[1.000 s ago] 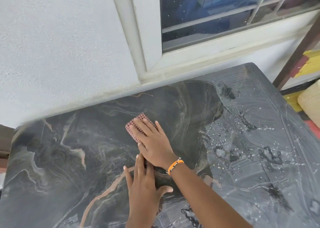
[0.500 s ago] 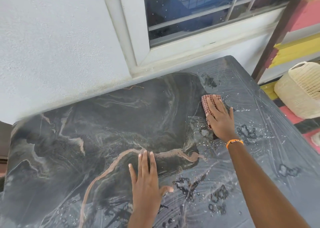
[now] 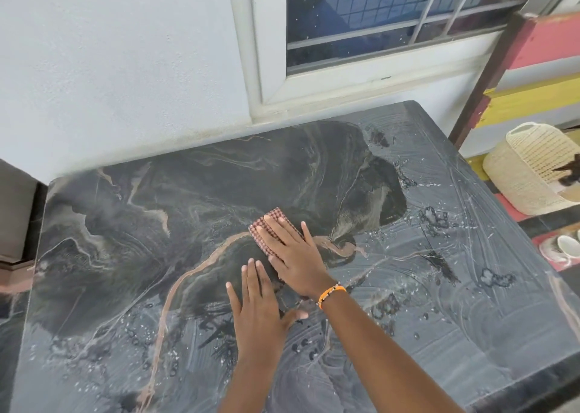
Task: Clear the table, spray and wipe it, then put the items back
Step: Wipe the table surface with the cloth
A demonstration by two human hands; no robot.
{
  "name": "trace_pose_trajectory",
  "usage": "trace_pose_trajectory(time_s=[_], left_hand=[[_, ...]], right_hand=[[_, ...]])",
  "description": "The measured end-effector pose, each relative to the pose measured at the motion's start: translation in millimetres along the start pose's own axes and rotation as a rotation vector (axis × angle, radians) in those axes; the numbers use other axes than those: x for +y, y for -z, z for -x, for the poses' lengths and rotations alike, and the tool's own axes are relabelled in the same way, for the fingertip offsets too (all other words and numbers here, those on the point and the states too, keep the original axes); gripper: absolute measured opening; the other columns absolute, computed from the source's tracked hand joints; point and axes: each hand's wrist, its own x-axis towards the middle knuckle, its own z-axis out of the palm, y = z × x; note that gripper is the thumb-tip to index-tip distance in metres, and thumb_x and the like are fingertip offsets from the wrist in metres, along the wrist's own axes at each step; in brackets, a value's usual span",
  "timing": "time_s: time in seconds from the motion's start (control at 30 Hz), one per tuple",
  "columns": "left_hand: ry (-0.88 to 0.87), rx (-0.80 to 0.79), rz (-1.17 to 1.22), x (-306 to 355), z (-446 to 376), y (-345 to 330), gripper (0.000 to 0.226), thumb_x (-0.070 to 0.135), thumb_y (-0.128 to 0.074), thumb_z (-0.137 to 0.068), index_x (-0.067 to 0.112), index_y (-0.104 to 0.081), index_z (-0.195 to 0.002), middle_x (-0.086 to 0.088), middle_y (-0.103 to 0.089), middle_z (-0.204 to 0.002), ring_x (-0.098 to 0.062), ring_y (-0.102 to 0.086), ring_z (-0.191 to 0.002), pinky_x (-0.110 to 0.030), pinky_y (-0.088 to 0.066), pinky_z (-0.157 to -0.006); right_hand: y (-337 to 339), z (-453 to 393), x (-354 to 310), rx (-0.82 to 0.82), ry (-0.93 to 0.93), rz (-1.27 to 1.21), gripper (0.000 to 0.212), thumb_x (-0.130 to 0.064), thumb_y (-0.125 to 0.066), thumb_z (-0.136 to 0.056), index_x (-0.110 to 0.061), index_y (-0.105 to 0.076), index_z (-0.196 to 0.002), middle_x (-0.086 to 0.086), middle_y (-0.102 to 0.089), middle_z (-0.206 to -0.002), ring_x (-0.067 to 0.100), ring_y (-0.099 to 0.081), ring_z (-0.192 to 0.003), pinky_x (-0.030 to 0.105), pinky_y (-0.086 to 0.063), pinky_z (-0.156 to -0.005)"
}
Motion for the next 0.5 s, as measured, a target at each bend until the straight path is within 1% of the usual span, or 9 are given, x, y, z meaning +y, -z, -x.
trace_pose_trajectory(time_s=[0.07,0.13,0.17,0.23,0.33,0.43,0.5], left_hand=[[-0.011,0.017,-0.035,-0.4,3.6,4.0,0.116,0.079,-0.028,-0.064,0.0,-0.01,-0.147,-0.015,-0.005,-0.157,-0.028,-0.008,-0.145,-0.048,0.009,-0.114],[-0.015,-0.028,-0.074,0.3,7.6,6.0,0.111,0.077,-0.029,-0.071,0.004,0.006,-0.147,-0.012,0.014,-0.157,-0.025,0.009,-0.146,-0.048,0.014,-0.112],[-0.015,-0.052,-0.09,0.9,9.3,5.8,0.109,0.075,-0.031,-0.074,0.005,0.01,-0.147,-0.011,0.018,-0.156,-0.025,0.013,-0.145,-0.048,0.013,-0.113],[-0.007,-0.052,-0.082,2.7,9.4,7.3,0.107,0.072,-0.034,-0.076,0.005,0.01,-0.147,-0.011,0.018,-0.156,-0.025,0.013,-0.145,-0.048,0.011,-0.114],[-0.009,-0.069,-0.058,3.9,9.0,7.1,0.107,0.07,-0.038,-0.077,0.004,0.009,-0.147,-0.013,0.016,-0.156,-0.026,0.011,-0.145,-0.048,0.008,-0.115],[-0.009,-0.087,-0.037,4.3,8.9,5.6,0.107,0.068,-0.041,-0.077,0.004,0.009,-0.147,-0.012,0.017,-0.156,-0.026,0.012,-0.145,-0.047,0.005,-0.116],[-0.006,-0.085,-0.017,4.4,8.6,5.1,0.107,0.067,-0.042,-0.077,0.004,0.009,-0.147,-0.012,0.017,-0.156,-0.026,0.012,-0.145,-0.047,0.005,-0.116]], right_hand=[[6.2,15.9,17.2,0.007,0.001,-0.013,0.055,-0.033,-0.023,-0.093,-0.033,-0.017,-0.148,-0.013,-0.009,-0.158,0.01,-0.004,-0.146,0.046,0.008,-0.115],[15.4,31.2,44.5,0.036,-0.077,-0.023,0.053,-0.029,-0.03,-0.097,-0.033,-0.016,-0.148,-0.015,-0.006,-0.158,0.008,-0.001,-0.146,0.048,0.007,-0.117],[21.7,38.2,59.0,0.056,-0.133,-0.034,0.053,-0.028,-0.031,-0.097,-0.033,-0.016,-0.148,-0.015,-0.005,-0.158,0.009,-0.001,-0.146,0.05,0.005,-0.117],[35.5,50.3,90.1,0.1,-0.26,-0.039,0.053,-0.028,-0.029,-0.097,-0.032,-0.016,-0.148,-0.013,-0.006,-0.158,0.01,-0.003,-0.146,0.052,0.003,-0.117],[48.2,75.5,122.7,0.148,-0.475,-0.027,0.053,-0.029,-0.029,-0.098,-0.031,-0.014,-0.149,-0.011,-0.005,-0.158,0.012,-0.005,-0.146,0.048,0.005,-0.117],[39.2,98.6,116.6,0.203,-0.626,0.002,0.054,-0.03,-0.028,-0.098,-0.027,-0.014,-0.15,-0.005,-0.005,-0.159,0.015,-0.004,-0.147,0.046,0.005,-0.117],[28.4,104.0,92.7,0.223,-0.622,0.009,0.06,-0.035,-0.022,-0.091,-0.025,-0.015,-0.15,-0.002,-0.007,-0.159,0.017,-0.004,-0.147,0.045,0.004,-0.117]])
